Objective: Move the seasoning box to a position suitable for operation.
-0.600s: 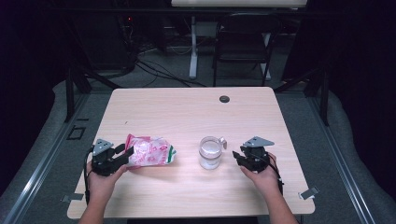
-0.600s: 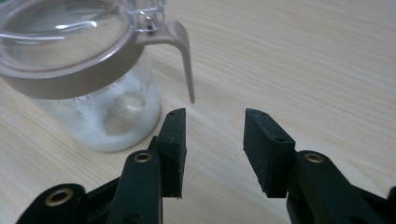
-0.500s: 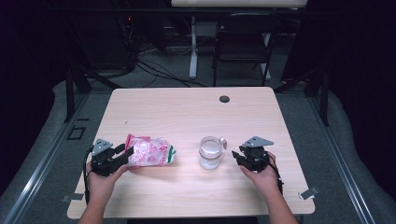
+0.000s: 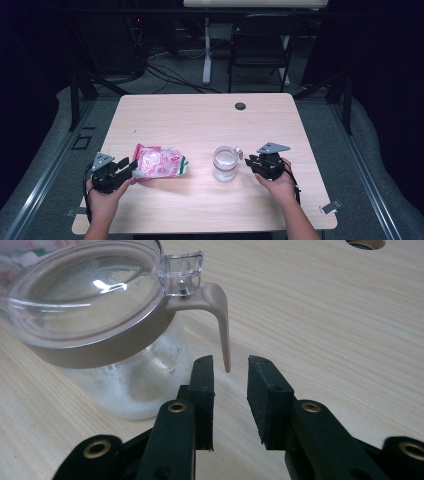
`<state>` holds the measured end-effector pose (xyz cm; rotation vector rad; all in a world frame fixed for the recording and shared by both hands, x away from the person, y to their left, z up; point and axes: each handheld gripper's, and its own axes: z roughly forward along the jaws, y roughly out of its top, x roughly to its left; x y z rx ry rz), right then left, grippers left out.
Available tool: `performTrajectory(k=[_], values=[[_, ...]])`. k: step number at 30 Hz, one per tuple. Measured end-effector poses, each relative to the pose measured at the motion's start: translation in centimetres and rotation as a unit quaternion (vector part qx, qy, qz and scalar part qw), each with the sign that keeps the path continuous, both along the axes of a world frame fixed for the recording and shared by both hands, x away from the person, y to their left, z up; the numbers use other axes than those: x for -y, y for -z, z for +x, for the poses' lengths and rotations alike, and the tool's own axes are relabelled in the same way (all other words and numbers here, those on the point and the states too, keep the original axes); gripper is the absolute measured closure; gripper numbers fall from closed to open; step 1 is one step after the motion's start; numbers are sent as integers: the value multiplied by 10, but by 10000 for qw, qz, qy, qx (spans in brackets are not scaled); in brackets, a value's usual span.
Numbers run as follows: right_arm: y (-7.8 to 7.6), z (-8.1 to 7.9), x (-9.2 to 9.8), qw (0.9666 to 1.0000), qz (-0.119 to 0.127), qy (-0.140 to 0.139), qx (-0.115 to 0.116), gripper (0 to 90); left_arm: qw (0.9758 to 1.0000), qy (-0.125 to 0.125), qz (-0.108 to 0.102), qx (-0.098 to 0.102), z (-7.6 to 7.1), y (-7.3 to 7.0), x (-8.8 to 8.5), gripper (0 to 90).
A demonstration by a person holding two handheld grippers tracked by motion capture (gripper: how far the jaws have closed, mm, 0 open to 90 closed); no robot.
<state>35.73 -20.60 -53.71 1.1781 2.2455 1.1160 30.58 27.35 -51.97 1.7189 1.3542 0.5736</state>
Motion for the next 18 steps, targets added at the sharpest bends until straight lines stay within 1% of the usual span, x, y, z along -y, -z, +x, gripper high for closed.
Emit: performTrajectory(k=[1, 2, 3, 4, 5, 6, 7, 10, 12, 14, 15, 16, 18], values=[[1, 1, -1, 10000, -19, 5, -5, 731, 10000, -4, -7, -39, -1, 0, -1, 619], [1, 3, -2, 10000, -32, 4, -18, 731, 10000, -4, -15, -38, -2, 1, -2, 623], [3, 6, -3, 10000, 0, -16, -47, 731, 10000, -14, 5, -51, -4, 0, -3, 624], [4, 7, -4, 10000, -6, -26, -83, 731, 10000, -38, -12, -6, -6, -1, -5, 626], [6, 9, -6, 9999, -36, -51, -151, 732, 10000, -60, -43, 23, -9, -1, -6, 630], [7, 11, -7, 9998, -72, -76, -164, 732, 9999, -75, -80, 39, -11, -2, -7, 630], [8, 12, -10, 9998, -80, -96, -175, 732, 9998, -85, -178, -2, -14, -3, -9, 640], [9, 14, -12, 9997, -107, -100, -194, 732, 9998, -86, -192, 37, -17, -3, -11, 647], [11, 18, -15, 9997, -121, -88, -192, 736, 9998, -121, -166, 61, -19, -3, -13, 647], [16, 25, -21, 9993, -215, -109, -291, 770, 9998, -124, -141, 58, -21, -3, -14, 652], [17, 27, -22, 9991, -238, -113, -338, 779, 9998, -82, -156, 22, -23, -2, -16, 652], [17, 27, -22, 9991, -238, -113, -338, 779, 9998, -82, -156, 22, -23, -2, -16, 655], [20, 32, -25, 9988, -264, -65, -419, 797, 9998, -107, -167, 35, -26, -1, -18, 656]])
